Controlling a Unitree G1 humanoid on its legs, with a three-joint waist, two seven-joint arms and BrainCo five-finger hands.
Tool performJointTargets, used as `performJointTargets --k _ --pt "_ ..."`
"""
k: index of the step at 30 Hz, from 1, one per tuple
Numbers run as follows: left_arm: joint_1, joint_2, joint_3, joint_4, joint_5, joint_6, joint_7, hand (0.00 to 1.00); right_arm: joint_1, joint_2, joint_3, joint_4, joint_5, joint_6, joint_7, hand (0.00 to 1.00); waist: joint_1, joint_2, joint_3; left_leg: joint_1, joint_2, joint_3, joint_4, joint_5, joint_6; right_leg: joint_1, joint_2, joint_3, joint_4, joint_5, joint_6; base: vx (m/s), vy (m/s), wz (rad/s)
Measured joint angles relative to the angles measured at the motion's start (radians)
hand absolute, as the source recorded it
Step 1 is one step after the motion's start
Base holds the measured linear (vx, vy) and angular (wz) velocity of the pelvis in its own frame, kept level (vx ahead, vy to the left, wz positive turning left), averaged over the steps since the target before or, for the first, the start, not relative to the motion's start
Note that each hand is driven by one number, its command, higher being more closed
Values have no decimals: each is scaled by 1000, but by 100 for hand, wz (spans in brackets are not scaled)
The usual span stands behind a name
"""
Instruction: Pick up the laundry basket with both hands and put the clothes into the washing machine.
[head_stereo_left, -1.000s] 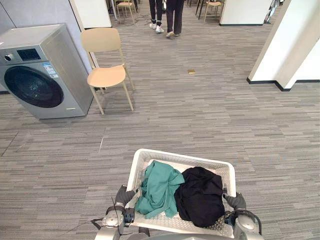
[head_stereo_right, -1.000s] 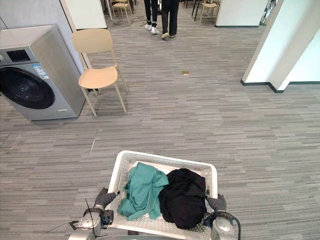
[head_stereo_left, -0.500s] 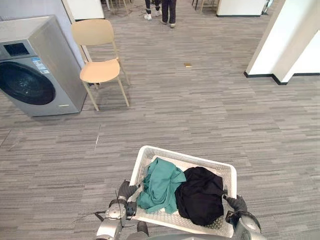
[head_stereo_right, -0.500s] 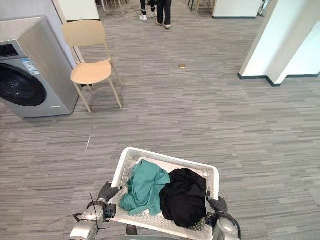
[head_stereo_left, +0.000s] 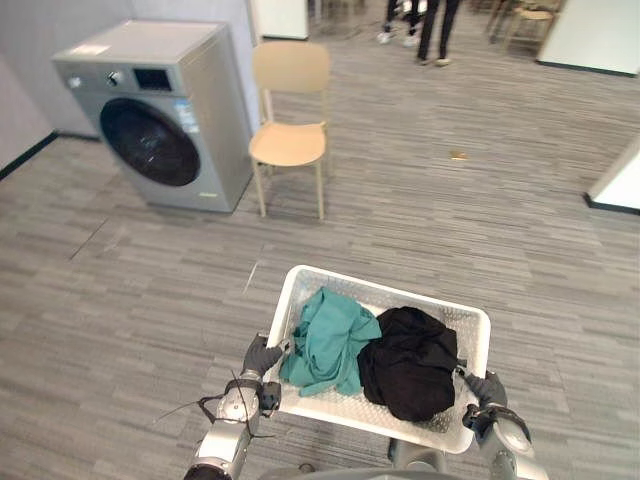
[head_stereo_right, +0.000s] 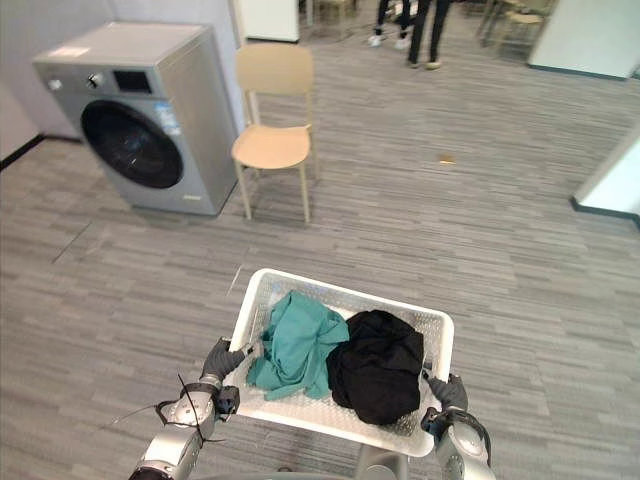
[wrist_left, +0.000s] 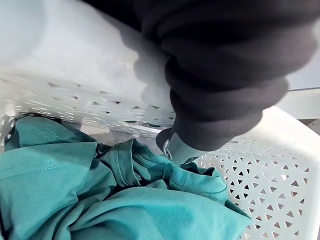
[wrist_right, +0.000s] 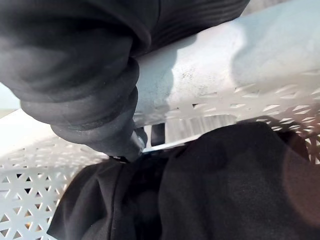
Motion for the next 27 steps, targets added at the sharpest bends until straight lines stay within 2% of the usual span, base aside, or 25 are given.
performJointTargets --k 1,3,4,5,6,7,8,9,10,11,12,13,14,16,17,18,19,20,21,22,23,24,25,26,27 --pt "-7 0 0 0 0 0 -4 100 0 3 -6 -5 0 0 0 100 -1 -5 7 12 -3 -10 -9 -6 0 1 5 -23 -126 29 9 342 -109 90" --pt "-13 15 0 1 0 3 -14 100 3 22 -12 -7 0 0 -5 100 12 -30 24 93 -12 -26 -51 -45 -18 24 36 -49 -520 159 8 511 -232 44" --pt "-13 17 -2 1 0 4 -15 100 9 24 -12 -14 1 1 -7 100 12 -34 24 113 -13 -38 -48 -68 -18 19 39 -39 -537 170 4 699 -329 44" --pt "-13 14 -5 1 1 5 -16 100 24 24 -13 -50 2 2 -15 100 8 -27 22 156 1 -63 -37 -124 -21 12 60 24 -497 181 -24 548 -254 43" --pt "-12 5 -5 1 1 6 -16 100 34 20 -16 -70 2 2 -18 100 1 -13 14 175 31 -71 -29 -152 -26 12 91 54 -450 217 -76 909 -375 85" --pt "-9 -16 -2 -1 1 2 -17 100 57 11 -28 -107 4 -1 -19 100 -20 38 -8 155 85 -60 97 -187 -59 10 129 33 -350 210 -102 772 -322 69" --pt "-17 -24 0 -4 3 4 -17 100 51 11 -36 -107 4 1 -19 100 -24 45 -8 112 98 -38 209 -185 -64 23 144 13 -329 172 -108 923 -427 80" --pt "-16 -24 0 -24 4 12 -20 100 56 11 -39 -109 14 3 -16 100 -29 57 -3 -8 142 0 530 -115 -155 99 174 -10 -352 137 -124 594 -323 33" --pt "-5 -24 3 -32 4 13 -27 100 61 10 -38 -118 15 6 -17 100 -25 67 -1 -69 168 2 695 -37 -193 146 202 -19 -374 126 -136 766 -382 3" --pt "21 -24 11 -44 4 11 -35 100 61 6 -25 -127 15 13 -18 100 3 83 5 -166 230 28 997 36 -242 249 264 -17 -421 101 -154 619 -269 -35" --pt "33 -23 18 -44 4 12 -37 100 66 5 -14 -126 15 18 -18 100 18 86 13 -212 266 53 1157 29 -228 334 300 -8 -465 90 -167 744 -312 -45" --pt "42 -23 25 -44 4 13 -39 100 67 4 -8 -123 15 25 -19 100 26 78 21 -254 283 77 1248 7 -194 414 317 5 -507 85 -174 680 -271 -36" --pt "49 -22 34 -44 4 12 -40 100 62 2 4 -119 15 30 -22 100 45 58 28 -324 293 137 1263 -24 -155 487 318 33 -556 81 -180 759 -270 -48" --pt "43 -25 44 -46 3 12 -40 100 25 -9 11 -96 15 33 -21 100 76 44 41 -435 301 213 1122 -46 -120 544 306 75 -604 81 -180 622 -123 -56" --pt "40 -24 60 -46 3 12 -39 100 -14 -12 25 -70 15 42 -24 100 82 39 55 -488 290 241 941 -51 -112 583 296 97 -634 79 -178 536 2 -59" --pt "44 -23 80 -42 3 16 -39 100 -33 -15 49 -53 15 45 -25 100 92 30 62 -495 260 264 674 -38 -125 618 278 118 -655 68 -163 643 61 -61" --pt "46 -22 88 -43 3 16 -39 100 -34 -16 58 -53 15 45 -25 100 101 28 63 -488 241 264 517 -13 -152 634 268 128 -660 51 -147 528 118 -54" --pt "56 -25 95 -44 3 16 -39 100 -35 -22 70 -54 15 45 -25 100 105 38 57 -480 218 253 289 47 -187 663 265 144 -675 23 -120 618 194 -50" --pt "71 -38 97 -43 2 16 -39 100 -30 -36 74 -52 15 48 -24 100 106 70 47 -501 223 234 142 73 -211 713 283 162 -698 -42 -80 530 223 -41" --pt "76 -44 97 -36 2 17 -39 100 -25 -39 75 -47 14 52 -23 100 105 88 40 -501 220 231 138 83 -196 748 287 168 -701 -74 -64 562 301 -35" --pt "83 -40 99 -29 3 22 -36 100 -23 -26 76 -37 9 60 -26 100 110 84 29 -498 203 216 185 206 -134 783 268 177 -688 -113 -47 475 263 -21" --pt "95 -33 105 -29 3 25 -36 100 -14 -14 77 -33 3 66 -27 100 112 44 12 -496 170 229 217 255 -108 773 220 178 -623 -159 -34 682 341 -14" --pt "102 -31 106 -30 3 27 -36 100 -12 -12 78 -23 0 66 -21 100 103 6 1 -492 131 240 265 232 -66 688 160 184 -401 -196 -30 556 249 -2" --pt "103 -29 105 -30 3 28 -37 100 -12 -11 78 -15 0 65 -20 100 101 -3 1 -481 118 246 275 211 -47 641 138 185 -282 -188 -28 679 306 10" --pt "103 -13 106 -30 3 35 -37 100 -12 4 78 -9 0 67 -19 100 99 -36 10 -437 79 258 278 176 -35 538 80 194 -22 -112 15 465 209 18"
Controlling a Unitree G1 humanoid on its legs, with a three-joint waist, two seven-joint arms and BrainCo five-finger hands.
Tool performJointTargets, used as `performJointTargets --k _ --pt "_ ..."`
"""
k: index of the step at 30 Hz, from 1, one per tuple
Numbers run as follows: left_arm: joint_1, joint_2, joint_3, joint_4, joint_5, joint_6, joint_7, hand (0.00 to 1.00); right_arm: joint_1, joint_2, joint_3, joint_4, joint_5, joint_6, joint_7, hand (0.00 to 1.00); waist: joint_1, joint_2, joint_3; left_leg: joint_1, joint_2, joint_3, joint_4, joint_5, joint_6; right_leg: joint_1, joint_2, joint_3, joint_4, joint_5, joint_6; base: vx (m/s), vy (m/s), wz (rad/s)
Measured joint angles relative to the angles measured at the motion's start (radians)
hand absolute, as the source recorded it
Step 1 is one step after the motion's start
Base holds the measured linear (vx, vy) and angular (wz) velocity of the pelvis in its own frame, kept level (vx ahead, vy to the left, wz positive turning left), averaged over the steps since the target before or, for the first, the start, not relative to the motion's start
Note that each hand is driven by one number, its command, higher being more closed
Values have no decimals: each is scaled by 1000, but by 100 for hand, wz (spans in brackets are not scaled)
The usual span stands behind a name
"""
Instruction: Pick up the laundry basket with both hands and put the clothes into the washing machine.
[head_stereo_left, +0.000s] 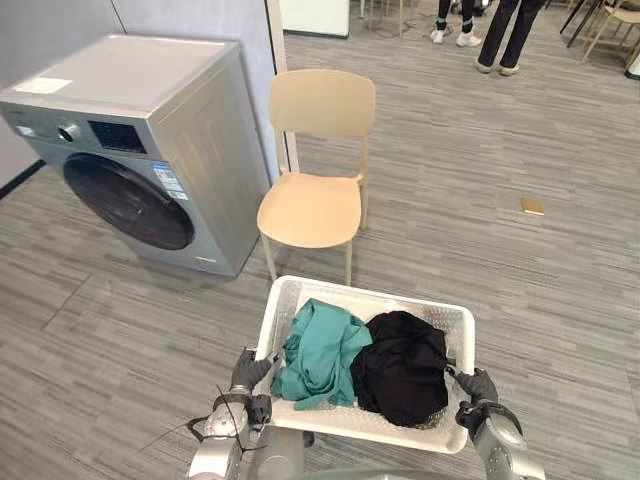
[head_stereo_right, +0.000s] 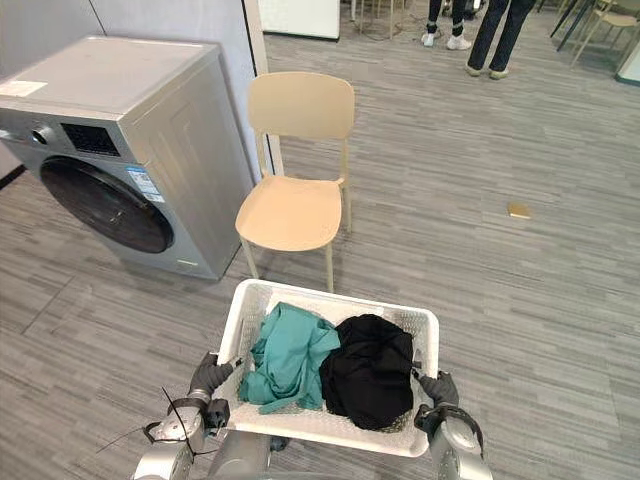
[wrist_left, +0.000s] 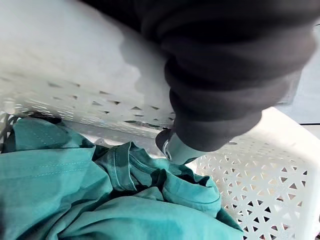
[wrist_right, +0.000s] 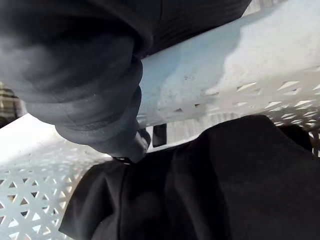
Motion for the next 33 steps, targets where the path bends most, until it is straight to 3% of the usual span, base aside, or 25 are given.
performJointTargets --k 1,2,3,5,7,8,9,10,11,12,13,15,16,17,18,19,21,22,25,27,28,29,30,31,33 --pt "0 10 0 0 0 3 0 100 4 9 0 2 0 1 0 100 -5 -12 0 19 -20 -1 0 -21 5 -49 -23 3 119 76 18 565 243 43" --pt "-6 28 0 0 0 7 0 100 6 21 0 12 0 0 -1 100 -24 -29 11 73 -50 -18 -2 -66 20 -123 -45 21 320 190 70 529 175 53" --pt "-6 41 0 0 0 9 0 100 9 30 0 21 -1 1 -1 100 -25 -27 29 148 -67 -36 -12 -103 28 -186 -48 21 443 145 19 509 142 49" --pt "-5 37 5 -8 -1 7 2 100 2 28 14 5 -1 -5 0 100 -24 0 42 257 -68 -41 -59 -138 34 -283 -47 -37 445 63 -42 553 98 16" --pt "-19 34 18 -18 -1 -5 5 100 -8 30 15 -16 -1 -14 -2 100 -28 17 47 336 -66 -49 -116 -155 33 -376 -43 -120 266 19 -60 428 29 13" --pt "-32 34 20 -17 -1 -10 5 100 -16 35 12 -30 -1 -20 -3 100 -29 33 55 383 -64 -50 -149 -166 30 -402 -41 -182 42 34 -58 418 -52 16" --pt "-42 35 24 -16 -1 -12 5 100 -19 40 8 -31 -1 -24 -4 100 -29 20 49 423 -66 -51 -180 -179 21 -401 -31 -225 -228 111 -43 436 -66 14" --pt "-43 38 25 -16 0 -13 5 100 -18 44 8 -33 -1 -24 -4 100 -29 14 44 440 -72 -52 -196 -184 16 -407 -27 -224 -344 153 -35 567 -109 23" --pt "-42 40 27 -17 0 -13 4 100 -15 47 9 -38 -1 -24 -7 100 -30 4 39 466 -80 -54 -193 -208 -13 -417 -26 -203 -469 222 1 554 -147 21" --pt "-37 36 26 -17 0 -13 4 100 -12 45 10 -38 -1 -23 -11 100 -32 2 39 491 -78 -66 -176 -249 -17 -420 -30 -164 -462 243 -8 732 -245 25" --pt "-30 32 26 -16 0 -12 4 100 -1 44 10 -38 -1 -22 -12 100 -27 4 25 516 -66 -81 -147 -311 -28 -412 -12 -110 -438 291 -47 655 -252 11" --pt "-7 17 28 -17 1 -12 4 100 6 31 16 -39 -1 -20 -11 100 -31 50 -2 534 -8 -98 -86 -366 -61 -394 35 -133 -397 330 -99 558 -209 38" --pt "-7 -8 45 -19 2 -12 2 100 -1 21 18 -41 -1 -19 -10 100 -50 71 -5 461 43 -103 125 -381 -72 -353 53 -189 -385 320 -114 641 -268 72" --pt "3 -22 51 -19 2 -12 2 100 -1 2 30 -48 -1 -18 -8 100 -58 95 -6 365 119 -97 387 -318 -112 -285 96 -226 -416 298 -132 717 -313 58" --pt "7 -27 52 -19 2 -11 2 100 0 -7 34 -51 -1 -17 -5 100 -52 104 -4 331 156 -89 496 -264 -114 -248 116 -235 -432 290 -140 543 -281 19" --pt "8 -34 52 -16 1 -12 2 100 -6 -15 36 -51 -1 -15 -5 100 -35 112 -5 283 210 -69 638 -251 -123 -198 140 -240 -452 275 -149 530 -214 -14" --pt "-6 -31 56 -13 1 -24 2 100 -39 -17 39 -44 -1 -11 -12 100 -15 90 -4 193 269 35 747 -263 -105 -117 145 -217 -514 257 -153 481 -160 -23" --pt "-10 -30 59 -14 0 -28 2 100 -50 -19 41 -44 -1 -9 -12 100 -14 87 -3 179 274 52 717 -267 -102 -105 143 -208 -528 257 -153 507 -101 -39" --pt "-24 -31 105 -6 -2 -32 3 100 -107 -23 85 -35 -1 4 -28 100 2 91 -2 176 304 50 390 -270 -106 -74 139 -136 -561 259 -151 380 35 -68" --pt "-27 -26 127 -5 -3 -34 4 100 -126 -24 104 -35 -1 7 -32 100 -1 87 1 193 290 -51 86 -234 -151 -57 106 -105 -565 256 -137 276 203 -45" --pt "-29 -27 127 -5 -3 -35 4 100 -128 -28 105 -35 -1 7 -32 100 -1 88 1 194 274 -84 26 -217 -176 -54 97 -100 -566 250 -116 211 273 -38" --pt "-28 -33 127 -4 -5 -35 4 100 -132 -39 110 -35 -1 6 -31 100 -1 105 -2 208 266 -136 -72 -105 -186 -42 87 -86 -576 241 -71 221 350 -44" --pt "-26 -51 127 -3 -12 -35 4 100 -134 -61 119 -41 -1 6 -30 100 -2 154 -4 205 272 -159 -89 46 -187 -24 104 -62 -592 222 -9 224 393 -36" --pt "-30 -51 127 4 -14 -34 5 100 -134 -58 119 -39 -1 7 -31 100 -10 166 -2 217 281 -154 -85 -16 -235 -18 103 -56 -597 218 7 201 428 -13" --pt "-46 10 129 0 -23 -32 9 100 -137 -15 124 -40 -1 7 -32 100 -21 99 6 231 197 -120 -144 -37 -216 -39 20 -47 -592 216 29 166 377 1"
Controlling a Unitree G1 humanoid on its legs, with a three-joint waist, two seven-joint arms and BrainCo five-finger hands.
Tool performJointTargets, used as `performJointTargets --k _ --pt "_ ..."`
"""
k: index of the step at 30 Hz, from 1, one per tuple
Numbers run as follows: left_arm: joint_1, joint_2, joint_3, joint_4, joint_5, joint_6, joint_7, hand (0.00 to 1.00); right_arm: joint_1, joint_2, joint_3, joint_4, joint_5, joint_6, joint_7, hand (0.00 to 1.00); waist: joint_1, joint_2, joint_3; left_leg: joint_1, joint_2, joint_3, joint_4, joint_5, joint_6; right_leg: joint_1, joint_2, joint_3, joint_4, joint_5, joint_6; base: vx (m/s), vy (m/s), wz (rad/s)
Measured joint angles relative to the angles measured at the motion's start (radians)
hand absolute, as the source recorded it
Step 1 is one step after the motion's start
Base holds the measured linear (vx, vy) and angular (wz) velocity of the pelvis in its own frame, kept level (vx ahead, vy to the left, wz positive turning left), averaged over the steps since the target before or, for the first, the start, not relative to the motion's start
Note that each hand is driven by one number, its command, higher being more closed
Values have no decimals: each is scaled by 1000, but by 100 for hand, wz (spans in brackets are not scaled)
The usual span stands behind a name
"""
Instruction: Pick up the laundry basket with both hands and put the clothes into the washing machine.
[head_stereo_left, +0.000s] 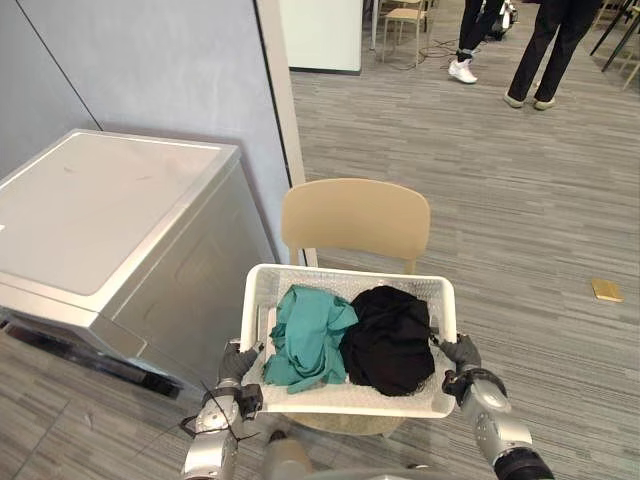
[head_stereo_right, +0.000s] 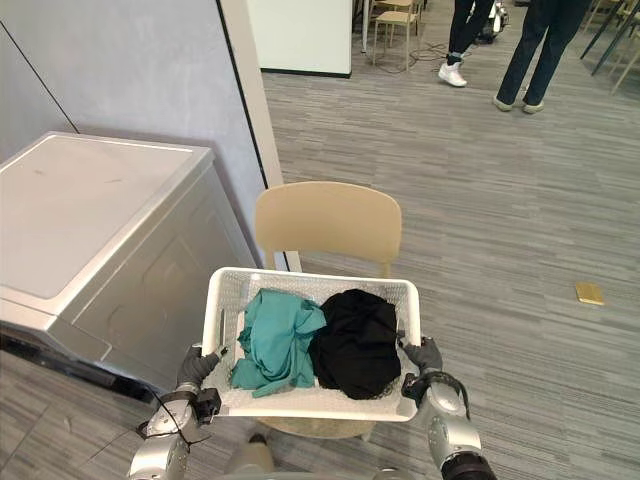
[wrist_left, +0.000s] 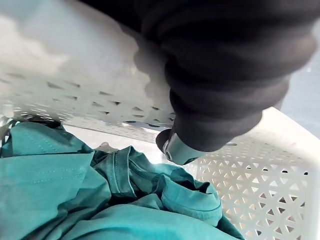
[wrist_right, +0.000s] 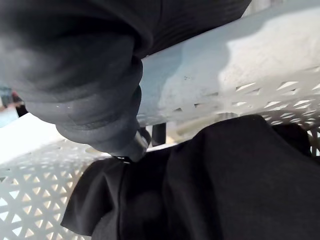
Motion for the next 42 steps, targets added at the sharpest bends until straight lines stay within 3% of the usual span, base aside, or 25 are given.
performJointTargets --k 1,2,4,7,9,18,31,32,34,35,42 --pt "-6 35 7 -1 -12 0 2 100 -5 30 6 0 0 1 0 100 2 -40 2 1 -37 17 -15 10 16 -14 -37 5 -1 12 17 132 234 -8" --pt "-9 46 7 -1 -13 0 6 100 -8 37 8 0 0 1 0 100 4 -49 5 0 -49 22 -12 6 23 -15 -49 7 -1 17 24 105 165 -1" --pt "-22 59 7 -14 -13 0 18 100 -29 41 14 1 0 1 -1 100 6 -50 19 -15 -81 40 -2 -3 38 -34 -86 8 4 32 43 54 131 -3" --pt "-76 58 5 -21 -13 -2 32 100 -72 28 2 2 0 -2 -2 100 17 -34 44 -65 -87 46 14 -3 41 -86 -94 22 8 40 53 -21 62 -13" --pt "-134 57 -2 -20 -13 -2 37 100 -122 14 -21 5 0 -6 -7 100 16 -30 92 -92 -85 44 17 2 48 -109 -94 22 9 43 58 -98 12 -2" --pt "-374 61 -94 188 -37 2 80 100 -278 -39 -54 145 5 -7 -41 100 12 -68 223 -174 -76 44 13 33 55 -212 -86 30 40 61 56 -68 10 -2" --pt "-640 102 -109 537 -57 11 115 100 -549 -45 16 440 0 -18 -80 100 22 -94 268 -239 -52 42 25 44 47 -283 -64 32 55 71 45 -35 -5 -3" --pt "-653 102 -110 548 -56 13 115 100 -562 -46 17 457 0 -18 -80 0 23 -94 268 -243 -53 42 25 45 47 -286 -64 31 56 71 45 -32 -1 -1" --pt "-689 109 -110 570 -55 21 114 100 -610 -49 17 499 0 -15 -80 0 21 -93 268 -260 -53 43 19 55 51 -312 -64 32 66 70 46 0 0 0" --pt "-714 114 -111 586 -53 25 112 0 -634 -48 13 523 0 -15 -80 0 20 -93 269 -263 -54 43 5 67 52 -323 -65 33 69 70 46 0 0 0" --pt "-766 114 -69 605 -53 32 128 0 -686 -35 -40 571 -17 -16 -79 0 19 -90 288 -267 -52 53 -5 77 51 -348 -65 44 86 69 47 -15 -1 -3"
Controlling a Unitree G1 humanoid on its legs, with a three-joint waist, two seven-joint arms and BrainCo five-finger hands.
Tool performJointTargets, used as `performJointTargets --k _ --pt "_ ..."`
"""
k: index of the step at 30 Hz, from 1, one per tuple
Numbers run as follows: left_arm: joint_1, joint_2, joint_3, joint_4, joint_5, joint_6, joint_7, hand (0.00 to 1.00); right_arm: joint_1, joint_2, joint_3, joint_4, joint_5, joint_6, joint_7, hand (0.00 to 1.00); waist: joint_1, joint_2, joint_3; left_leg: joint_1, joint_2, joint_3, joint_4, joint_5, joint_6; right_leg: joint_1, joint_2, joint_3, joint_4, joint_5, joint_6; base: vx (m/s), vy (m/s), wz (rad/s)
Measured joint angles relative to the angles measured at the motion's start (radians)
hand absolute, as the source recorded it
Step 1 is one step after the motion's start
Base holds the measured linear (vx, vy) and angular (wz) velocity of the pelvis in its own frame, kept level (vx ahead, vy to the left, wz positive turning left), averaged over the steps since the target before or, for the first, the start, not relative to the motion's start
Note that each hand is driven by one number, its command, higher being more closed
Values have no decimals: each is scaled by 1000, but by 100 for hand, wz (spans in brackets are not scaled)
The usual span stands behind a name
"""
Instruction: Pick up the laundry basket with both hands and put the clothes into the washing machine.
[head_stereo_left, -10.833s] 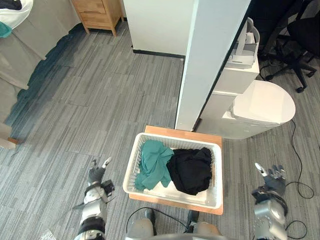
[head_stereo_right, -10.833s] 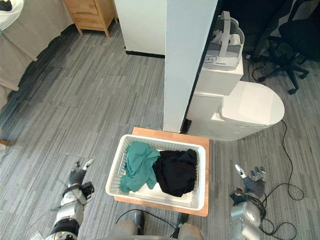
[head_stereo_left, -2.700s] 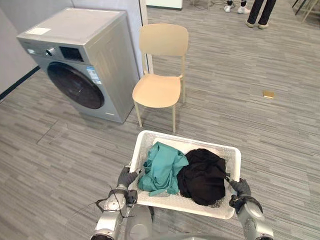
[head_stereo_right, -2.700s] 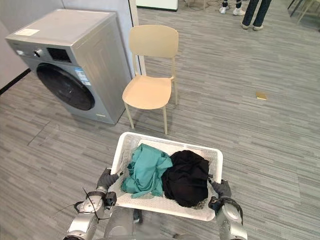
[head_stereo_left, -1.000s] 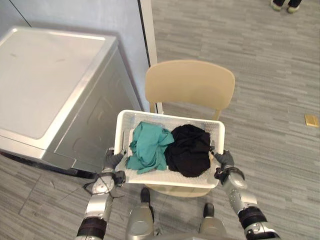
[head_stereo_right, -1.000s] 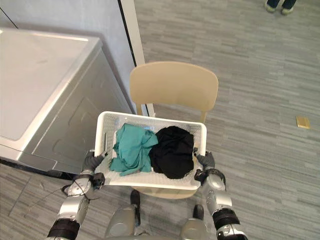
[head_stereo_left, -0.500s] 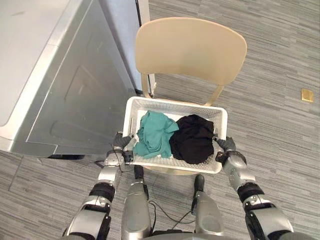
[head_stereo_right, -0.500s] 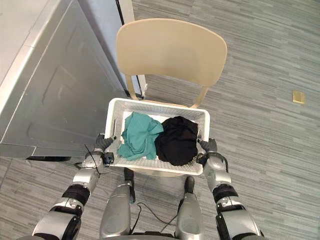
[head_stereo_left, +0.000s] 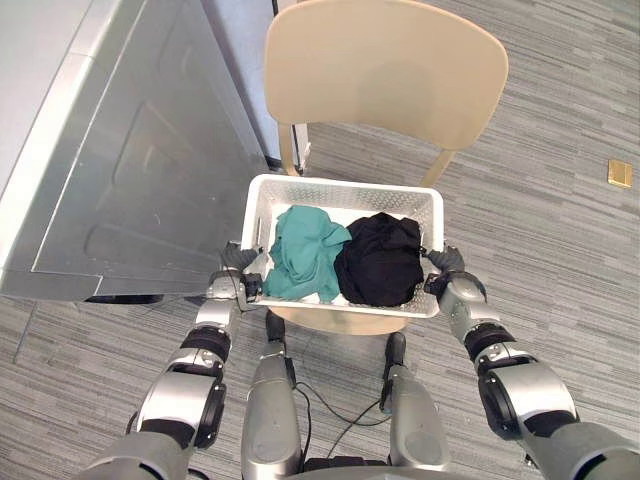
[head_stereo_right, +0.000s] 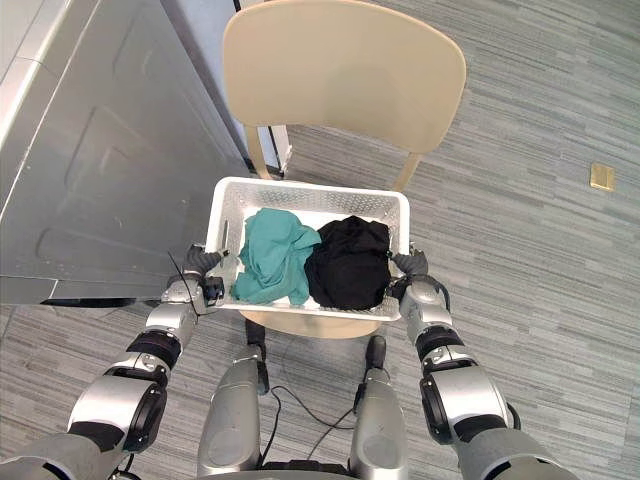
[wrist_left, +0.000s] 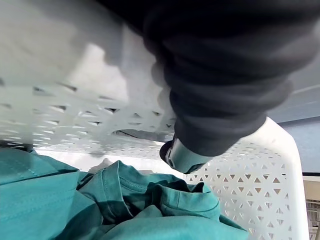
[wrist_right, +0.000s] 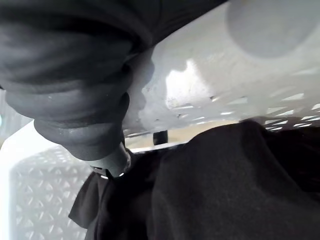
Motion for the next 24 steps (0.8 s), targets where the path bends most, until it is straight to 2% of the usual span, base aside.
performJointTargets --k 8,11,15,18,21,24 --pt "-17 -5 56 10 0 -2 15 0 -10 0 -72 13 -30 4 6 0 -1 -2 15 6 3 10 9 0 0 2 -1 6 4 0 1 -7 -2 -1" --pt "-8 -6 79 10 0 2 14 0 -2 0 -108 12 -60 21 37 0 -3 -2 16 17 5 14 14 0 0 11 -1 6 9 -1 3 21 -8 -2" --pt "51 -4 125 -54 12 4 -5 0 50 -2 -196 -24 -64 49 62 0 -3 -3 32 61 7 17 12 -6 0 52 -1 1 15 -9 7 -3 0 1" --pt "108 2 170 -97 15 2 -23 0 110 -12 -274 -37 -77 53 69 0 -5 -2 32 95 1 18 2 -6 0 80 -7 1 22 -23 16 -10 2 4" --pt "176 54 264 -114 -12 2 -14 0 169 -73 -360 -34 -92 58 54 0 -3 -2 32 121 1 20 -6 -6 0 102 -7 0 23 -28 16 -4 1 1" --pt "267 91 314 -152 -10 -1 -3 0 256 -127 -449 -30 -90 61 36 0 -1 -2 28 156 -1 25 -20 -5 0 132 -7 0 14 -28 16 0 0 0"
